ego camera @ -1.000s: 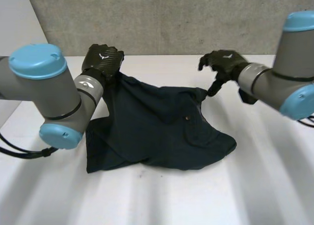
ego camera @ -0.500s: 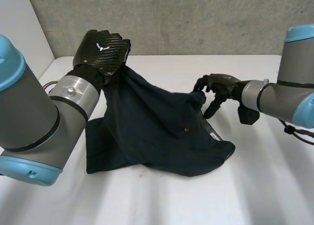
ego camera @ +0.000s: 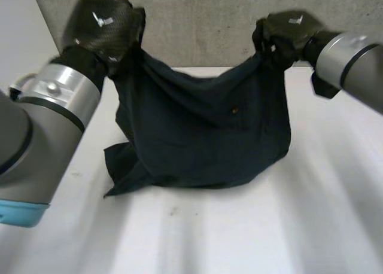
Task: Fold the shorts.
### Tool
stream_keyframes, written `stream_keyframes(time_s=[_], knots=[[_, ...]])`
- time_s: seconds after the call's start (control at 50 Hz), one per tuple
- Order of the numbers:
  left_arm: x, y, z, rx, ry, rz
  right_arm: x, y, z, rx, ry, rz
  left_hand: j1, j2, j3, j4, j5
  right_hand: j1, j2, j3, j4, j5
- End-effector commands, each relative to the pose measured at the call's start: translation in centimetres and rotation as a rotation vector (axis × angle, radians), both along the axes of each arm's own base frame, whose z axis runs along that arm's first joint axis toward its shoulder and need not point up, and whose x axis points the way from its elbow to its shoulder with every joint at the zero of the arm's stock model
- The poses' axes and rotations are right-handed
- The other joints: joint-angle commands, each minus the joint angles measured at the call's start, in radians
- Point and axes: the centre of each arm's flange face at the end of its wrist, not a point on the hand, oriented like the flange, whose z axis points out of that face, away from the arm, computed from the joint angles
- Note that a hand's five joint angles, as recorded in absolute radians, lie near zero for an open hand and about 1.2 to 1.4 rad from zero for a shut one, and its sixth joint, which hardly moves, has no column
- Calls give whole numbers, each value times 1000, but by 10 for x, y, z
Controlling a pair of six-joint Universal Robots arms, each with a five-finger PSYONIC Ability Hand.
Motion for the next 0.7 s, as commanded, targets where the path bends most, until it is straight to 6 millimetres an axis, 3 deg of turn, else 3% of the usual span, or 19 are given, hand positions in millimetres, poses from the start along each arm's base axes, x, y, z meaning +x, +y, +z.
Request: stream_keyframes(time_s=[0.02, 0.06, 0.14, 0.28, 0.34, 0.38, 0.46, 0.52, 0.64, 0.7], knots=[[17, 19, 66, -192, 141, 30, -17, 48, 74, -286, 33, -22, 269, 199, 205, 193, 217, 436, 218, 227, 206, 254], [22, 24, 84, -250, 187, 49, -24, 65, 102, -382, -1, -47, 269, 199, 205, 193, 217, 436, 218, 227, 206, 254], [30, 35, 108, -326, 246, 61, -36, 87, 134, -494, -45, -96, 269, 199, 205, 193, 217, 436, 218, 227, 206, 254], [37, 47, 114, -341, 256, 57, -39, 96, 135, -477, -30, -101, 269, 199, 205, 193, 217, 436, 218, 227, 206, 254], [35, 42, 105, -314, 236, 60, -37, 91, 125, -426, -10, -100, 269, 199, 205, 193, 217, 436, 218, 227, 206, 254], [34, 39, 101, -302, 226, 62, -33, 77, 110, -371, 12, -96, 269, 199, 205, 193, 217, 436, 218, 227, 206, 254], [16, 11, 69, -215, 161, 62, -22, 50, 78, -266, 51, -86, 269, 199, 205, 193, 217, 436, 218, 227, 206, 254], [3, -19, 37, -140, 104, 75, -15, 36, 57, -209, 73, -75, 269, 199, 205, 193, 217, 436, 218, 227, 206, 254], [-19, -87, -38, -4, 0, 121, 4, -10, -6, -74, 117, -78, 269, 199, 205, 193, 217, 436, 218, 227, 206, 254], [-26, -109, -51, 1, -8, 133, 10, -36, -26, -88, 111, -134, 269, 199, 205, 193, 217, 436, 218, 227, 206, 254]])
